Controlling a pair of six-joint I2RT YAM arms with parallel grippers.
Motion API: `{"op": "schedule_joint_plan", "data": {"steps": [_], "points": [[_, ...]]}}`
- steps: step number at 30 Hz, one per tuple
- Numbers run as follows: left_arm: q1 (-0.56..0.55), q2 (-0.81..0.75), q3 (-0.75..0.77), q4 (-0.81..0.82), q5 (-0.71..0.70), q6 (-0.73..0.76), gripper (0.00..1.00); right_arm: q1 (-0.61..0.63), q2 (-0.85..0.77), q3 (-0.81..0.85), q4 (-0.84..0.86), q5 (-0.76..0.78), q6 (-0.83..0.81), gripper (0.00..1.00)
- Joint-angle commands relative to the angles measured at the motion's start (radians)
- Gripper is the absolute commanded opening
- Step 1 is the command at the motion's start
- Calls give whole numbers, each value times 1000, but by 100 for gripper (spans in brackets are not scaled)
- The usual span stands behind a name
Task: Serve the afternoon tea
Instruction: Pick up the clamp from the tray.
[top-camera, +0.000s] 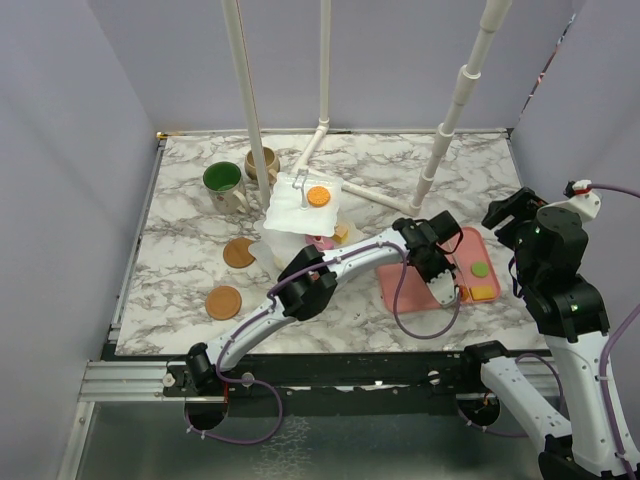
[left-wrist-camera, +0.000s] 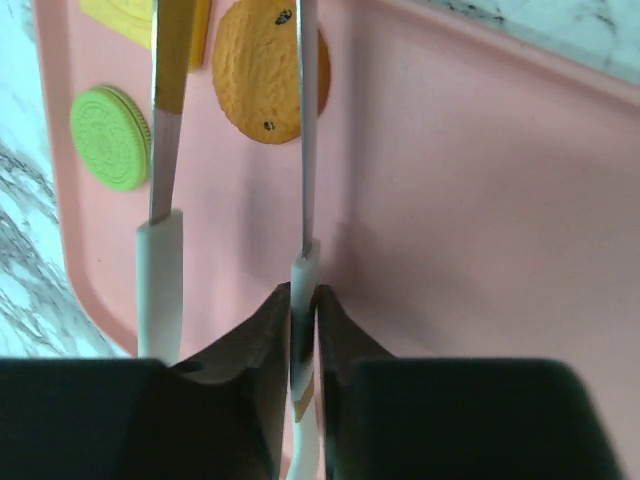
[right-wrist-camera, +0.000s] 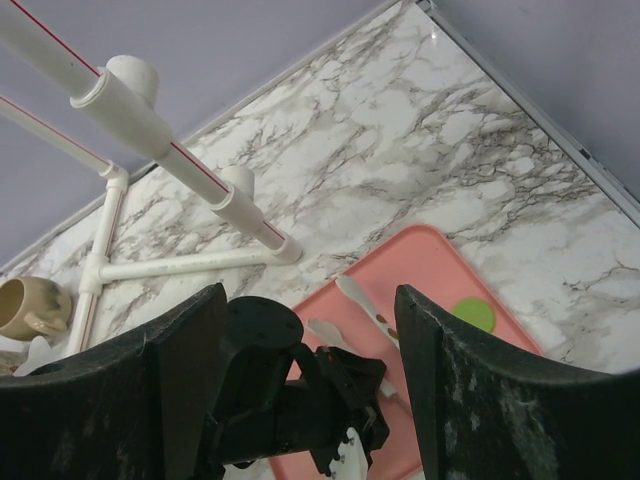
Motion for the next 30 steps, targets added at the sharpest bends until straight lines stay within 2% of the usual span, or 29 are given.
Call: {"op": "schedule_joint_plan", "data": {"steps": [1, 5, 11, 17, 21, 26, 30], "points": [[-9, -74, -71, -54, -2, 20, 11, -1, 12, 13, -6, -22, 6, 73], [-9, -138, -116, -53, 16, 19, 1, -1, 18, 15, 5, -24, -2, 73], [-10, -222, -116, -47, 72, -125, 0, -1, 13, 49, 45, -67, -57, 76], [23, -355, -140, 8, 213, -471, 0, -1, -5, 119, 125, -210, -129, 85], [66, -481, -275, 150, 348, -773, 0, 0, -8, 171, 173, -366, -185, 93], [94, -640, -445, 338, 444, -964, 0, -1, -7, 273, 201, -530, -221, 95], [107, -696, -415, 361, 511, -1103, 0, -1, 10, 365, 199, -686, -249, 97]]}}
